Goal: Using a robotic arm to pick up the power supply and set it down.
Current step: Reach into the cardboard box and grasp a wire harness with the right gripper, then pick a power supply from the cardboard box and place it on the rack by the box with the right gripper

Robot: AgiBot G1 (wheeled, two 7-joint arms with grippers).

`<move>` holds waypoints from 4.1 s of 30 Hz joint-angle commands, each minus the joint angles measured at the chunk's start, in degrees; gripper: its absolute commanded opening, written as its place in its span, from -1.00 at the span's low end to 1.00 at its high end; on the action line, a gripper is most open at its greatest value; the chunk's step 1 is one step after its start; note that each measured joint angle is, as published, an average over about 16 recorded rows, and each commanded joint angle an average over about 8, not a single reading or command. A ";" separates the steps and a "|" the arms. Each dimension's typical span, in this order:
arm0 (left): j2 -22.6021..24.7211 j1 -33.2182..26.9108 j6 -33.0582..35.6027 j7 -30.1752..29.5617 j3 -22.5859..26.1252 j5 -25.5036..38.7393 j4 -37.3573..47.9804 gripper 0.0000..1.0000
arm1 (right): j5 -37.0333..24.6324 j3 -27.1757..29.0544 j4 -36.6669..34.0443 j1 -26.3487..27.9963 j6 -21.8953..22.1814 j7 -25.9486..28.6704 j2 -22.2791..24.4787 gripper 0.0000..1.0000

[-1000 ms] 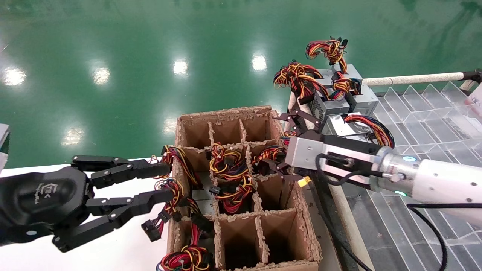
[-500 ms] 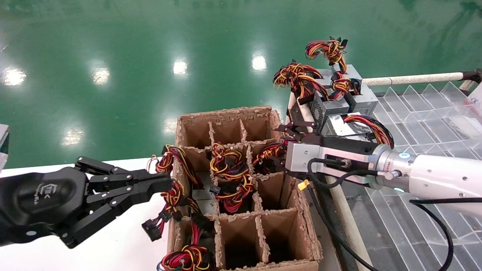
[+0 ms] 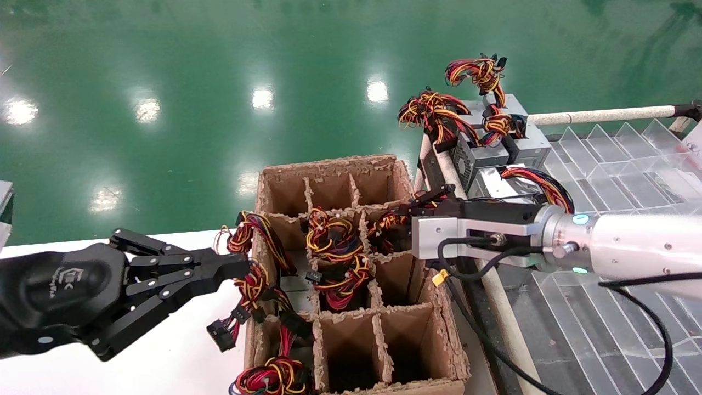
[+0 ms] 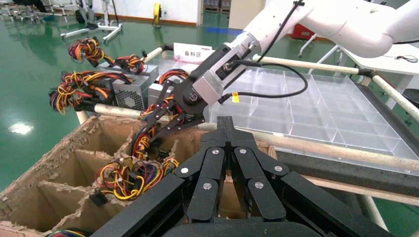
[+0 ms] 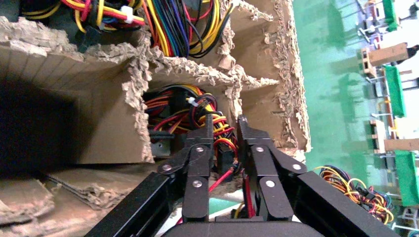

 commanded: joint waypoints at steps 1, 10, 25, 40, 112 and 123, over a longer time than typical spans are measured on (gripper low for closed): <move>0.00 0.00 0.00 0.00 0.00 0.00 0.00 -1.00 | -0.51 -0.40 0.02 1.05 -1.07 0.35 -0.14 -0.37; 0.00 0.00 0.00 0.00 0.00 0.00 0.00 -1.00 | -2.25 -1.77 0.08 5.77 -5.30 2.75 -1.40 1.00; 0.00 0.00 0.00 0.00 0.00 0.00 0.00 -1.00 | -5.78 -4.82 0.16 11.07 -11.47 5.40 -3.82 1.00; 0.00 0.00 0.00 0.00 0.00 0.00 0.00 -1.00 | -10.77 -5.83 0.14 11.11 -8.82 5.33 -4.93 -0.99; 0.00 0.00 0.00 0.00 0.00 0.00 0.00 -1.00 | 19.18 16.36 -0.41 12.97 2.34 8.70 4.48 -1.00; 0.00 0.00 0.00 0.00 0.00 0.00 0.00 -1.00 | 16.07 19.95 -2.26 13.63 10.65 2.42 4.99 -1.00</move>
